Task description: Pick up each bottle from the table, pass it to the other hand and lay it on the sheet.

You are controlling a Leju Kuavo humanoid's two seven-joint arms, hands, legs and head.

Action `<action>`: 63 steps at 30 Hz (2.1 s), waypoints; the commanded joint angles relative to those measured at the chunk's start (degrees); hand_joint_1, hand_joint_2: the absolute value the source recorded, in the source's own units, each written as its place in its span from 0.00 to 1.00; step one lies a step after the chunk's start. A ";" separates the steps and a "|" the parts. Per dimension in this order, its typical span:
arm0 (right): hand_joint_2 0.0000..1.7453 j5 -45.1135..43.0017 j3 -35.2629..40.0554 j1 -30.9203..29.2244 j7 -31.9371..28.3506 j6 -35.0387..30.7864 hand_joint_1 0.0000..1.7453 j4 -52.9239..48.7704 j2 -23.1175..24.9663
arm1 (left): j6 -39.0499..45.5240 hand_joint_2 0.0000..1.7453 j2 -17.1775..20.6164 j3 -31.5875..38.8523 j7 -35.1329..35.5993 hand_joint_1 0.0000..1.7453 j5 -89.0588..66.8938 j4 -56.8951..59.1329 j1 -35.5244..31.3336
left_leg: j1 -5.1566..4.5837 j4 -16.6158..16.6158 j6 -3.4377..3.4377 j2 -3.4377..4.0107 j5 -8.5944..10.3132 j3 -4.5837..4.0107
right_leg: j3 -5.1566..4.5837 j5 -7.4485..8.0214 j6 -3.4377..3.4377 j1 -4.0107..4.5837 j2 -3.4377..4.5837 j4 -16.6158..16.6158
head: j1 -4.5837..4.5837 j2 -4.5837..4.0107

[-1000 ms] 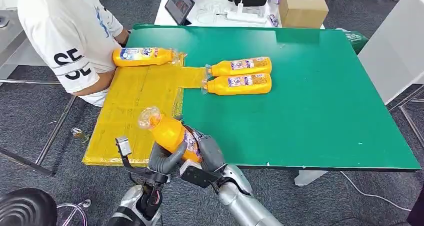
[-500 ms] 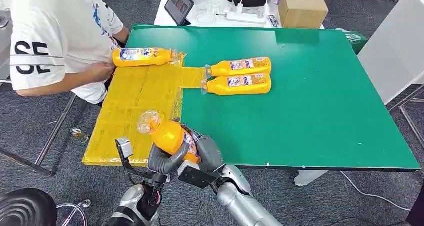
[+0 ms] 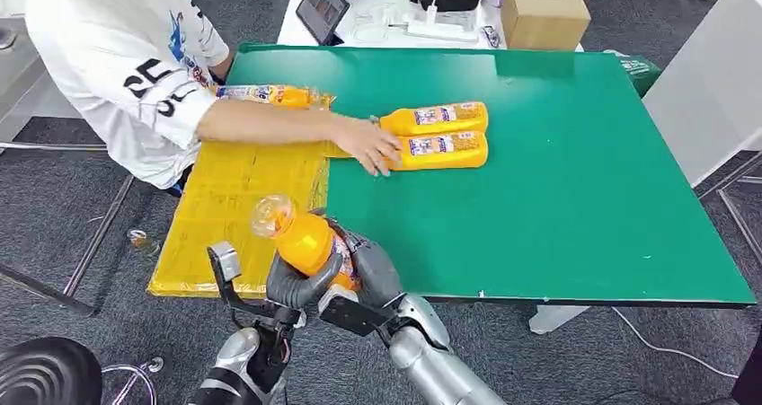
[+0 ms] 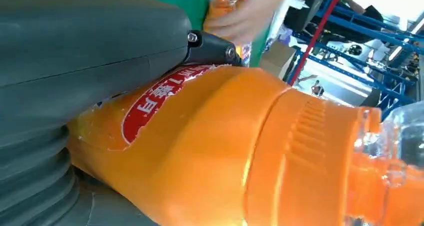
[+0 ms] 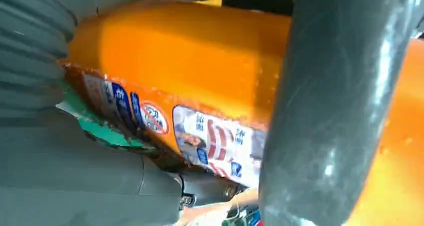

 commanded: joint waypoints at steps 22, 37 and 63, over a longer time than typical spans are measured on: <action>0.00 -5.90 -5.49 5.45 2.12 -0.35 0.00 -17.84 -3.14 | 27.72 1.00 -1.32 6.20 -7.33 1.00 -12.23 -4.07 -7.63 | 0.00 -0.02 0.06 -0.07 -0.03 0.12 | 0.20 -0.03 -0.11 0.04 -0.08 -0.03 | -0.02 0.00; 0.00 -19.49 -12.30 10.58 -3.60 -6.49 0.00 -37.83 -1.84 | 40.54 1.00 1.09 5.64 -11.89 1.00 -29.64 3.08 -9.22 | 0.00 -0.03 0.06 -0.14 -0.03 0.11 | 0.22 -0.05 -0.12 0.03 -0.15 -0.03 | 0.02 0.00; 0.00 -24.94 -9.35 6.03 -3.76 -6.57 0.00 -37.67 -1.51 | 53.56 1.00 1.73 18.05 -9.44 1.00 -91.46 15.63 -15.12 | 0.06 -0.02 0.08 0.28 -0.12 0.35 | 0.37 0.01 -0.22 0.12 0.23 -0.07 | 0.00 0.00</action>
